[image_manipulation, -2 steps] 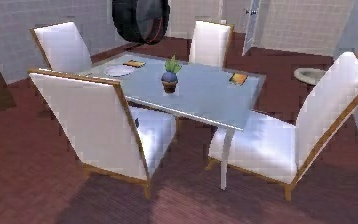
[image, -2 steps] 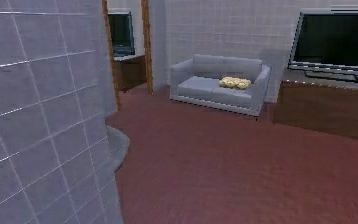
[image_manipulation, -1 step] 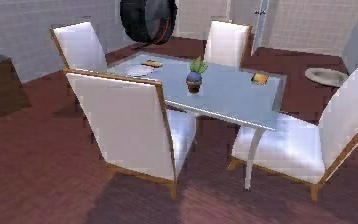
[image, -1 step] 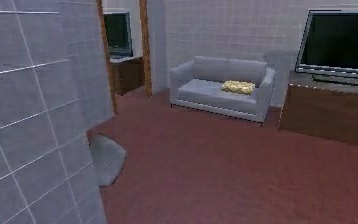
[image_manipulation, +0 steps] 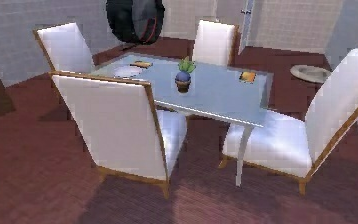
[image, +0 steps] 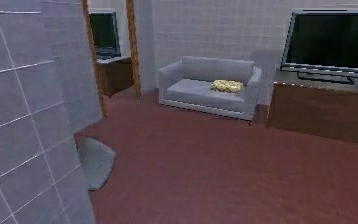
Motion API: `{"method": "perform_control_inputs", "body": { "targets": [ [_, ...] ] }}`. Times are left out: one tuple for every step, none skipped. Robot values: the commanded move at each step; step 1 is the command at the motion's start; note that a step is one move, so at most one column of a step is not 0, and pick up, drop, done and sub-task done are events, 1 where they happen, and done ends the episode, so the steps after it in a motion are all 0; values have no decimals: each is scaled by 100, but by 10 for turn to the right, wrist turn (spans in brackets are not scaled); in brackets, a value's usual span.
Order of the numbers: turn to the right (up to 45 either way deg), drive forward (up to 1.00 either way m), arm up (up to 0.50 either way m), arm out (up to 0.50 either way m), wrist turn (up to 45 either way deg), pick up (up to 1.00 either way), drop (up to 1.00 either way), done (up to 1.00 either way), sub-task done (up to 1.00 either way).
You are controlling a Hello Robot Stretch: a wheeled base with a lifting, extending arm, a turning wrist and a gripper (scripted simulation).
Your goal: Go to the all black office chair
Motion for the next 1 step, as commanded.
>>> {"method": "perform_control_inputs", "body": {
  "targets": [
    [0, 70, 0, 0, 0, 0, 0, 0, 0]
  ]
}}
